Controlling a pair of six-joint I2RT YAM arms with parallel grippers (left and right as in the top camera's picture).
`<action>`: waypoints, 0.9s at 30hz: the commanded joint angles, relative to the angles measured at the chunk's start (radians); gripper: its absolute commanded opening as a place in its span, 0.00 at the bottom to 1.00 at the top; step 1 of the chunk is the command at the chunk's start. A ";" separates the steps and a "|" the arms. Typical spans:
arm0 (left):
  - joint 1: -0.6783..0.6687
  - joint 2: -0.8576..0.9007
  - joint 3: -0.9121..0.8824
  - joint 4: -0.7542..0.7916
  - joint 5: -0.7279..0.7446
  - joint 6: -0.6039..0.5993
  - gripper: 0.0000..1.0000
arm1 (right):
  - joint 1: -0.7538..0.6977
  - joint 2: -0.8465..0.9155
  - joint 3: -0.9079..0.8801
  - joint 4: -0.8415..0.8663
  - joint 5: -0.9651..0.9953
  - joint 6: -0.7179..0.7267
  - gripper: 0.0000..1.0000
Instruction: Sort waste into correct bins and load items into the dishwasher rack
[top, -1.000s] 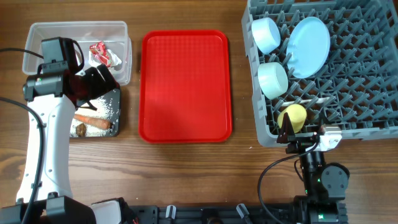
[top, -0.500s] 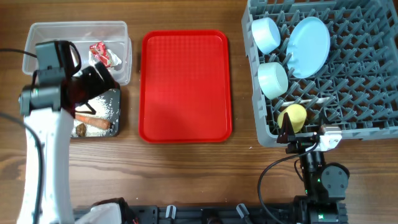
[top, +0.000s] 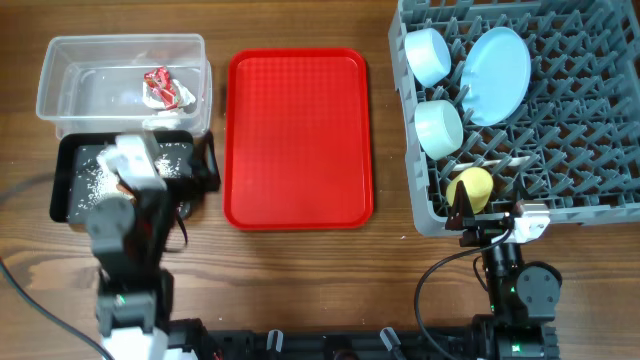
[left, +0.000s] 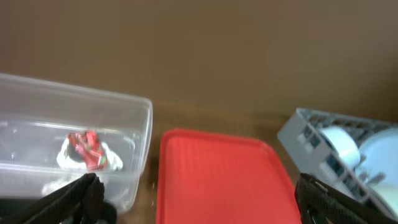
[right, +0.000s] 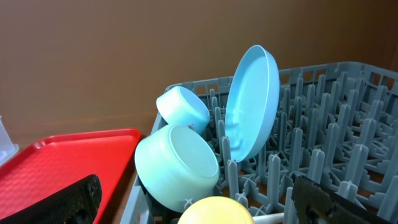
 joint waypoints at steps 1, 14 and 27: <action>-0.005 -0.164 -0.157 0.030 0.036 0.027 1.00 | 0.007 -0.010 -0.003 0.003 0.013 -0.017 1.00; -0.015 -0.485 -0.367 0.029 0.032 0.027 1.00 | 0.007 -0.010 -0.003 0.003 0.013 -0.018 1.00; -0.081 -0.630 -0.411 -0.118 -0.036 0.031 1.00 | 0.007 -0.010 -0.003 0.003 0.013 -0.018 1.00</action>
